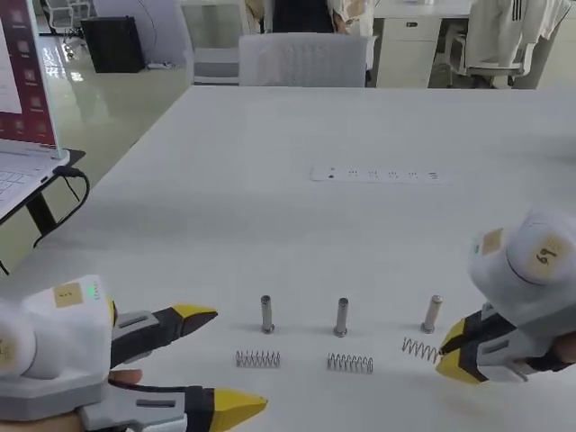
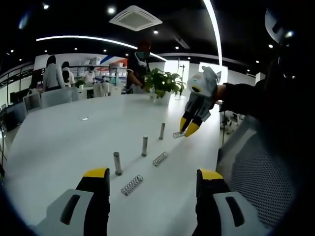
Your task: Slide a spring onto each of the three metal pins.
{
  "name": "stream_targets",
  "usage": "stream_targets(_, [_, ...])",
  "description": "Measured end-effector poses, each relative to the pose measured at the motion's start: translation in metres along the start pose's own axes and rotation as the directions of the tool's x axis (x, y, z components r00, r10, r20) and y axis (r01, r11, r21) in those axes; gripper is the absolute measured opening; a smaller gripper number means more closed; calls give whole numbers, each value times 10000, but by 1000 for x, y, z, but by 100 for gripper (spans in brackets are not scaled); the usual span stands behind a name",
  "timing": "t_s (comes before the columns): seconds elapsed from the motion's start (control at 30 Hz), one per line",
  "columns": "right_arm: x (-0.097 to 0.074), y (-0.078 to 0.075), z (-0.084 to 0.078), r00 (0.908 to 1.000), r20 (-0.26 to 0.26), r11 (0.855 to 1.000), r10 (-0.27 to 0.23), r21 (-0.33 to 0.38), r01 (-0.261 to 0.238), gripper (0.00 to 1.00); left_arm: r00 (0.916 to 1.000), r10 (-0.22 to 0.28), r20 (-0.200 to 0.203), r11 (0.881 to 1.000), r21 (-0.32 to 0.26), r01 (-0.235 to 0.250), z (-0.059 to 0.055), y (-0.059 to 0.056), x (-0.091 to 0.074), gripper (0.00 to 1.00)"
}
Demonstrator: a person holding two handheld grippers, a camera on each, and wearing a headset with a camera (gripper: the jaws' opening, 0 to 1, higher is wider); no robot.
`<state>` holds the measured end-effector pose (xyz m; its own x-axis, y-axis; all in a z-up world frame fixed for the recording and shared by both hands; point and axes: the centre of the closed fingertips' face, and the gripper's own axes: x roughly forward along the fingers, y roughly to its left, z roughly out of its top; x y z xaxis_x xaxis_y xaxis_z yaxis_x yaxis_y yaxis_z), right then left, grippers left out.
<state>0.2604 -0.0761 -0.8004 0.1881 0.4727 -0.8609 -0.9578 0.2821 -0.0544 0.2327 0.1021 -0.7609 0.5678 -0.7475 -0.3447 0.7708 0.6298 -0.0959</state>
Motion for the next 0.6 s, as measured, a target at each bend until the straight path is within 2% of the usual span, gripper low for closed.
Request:
stream_targets(0.2, [-4,5,23,9995,241,9985,197,-509,-185,8,9996,-193,187,9996,204,189,12,-1,4,64])
stream_targets(0.33, [-5,7,33,9994,219,9956,286,-897,-265,8,9992,-333,237,9987,392,324,18,-2,7,61])
stream_targets(0.43, [-4,10,42,9986,224,9921,482,-1172,-452,8,9986,-489,219,9977,488,478,19,-3,12,59])
stream_targets(0.6, [-1,14,50,9979,72,9856,642,-1571,-623,8,9965,-835,-92,9942,672,839,14,-8,20,55])
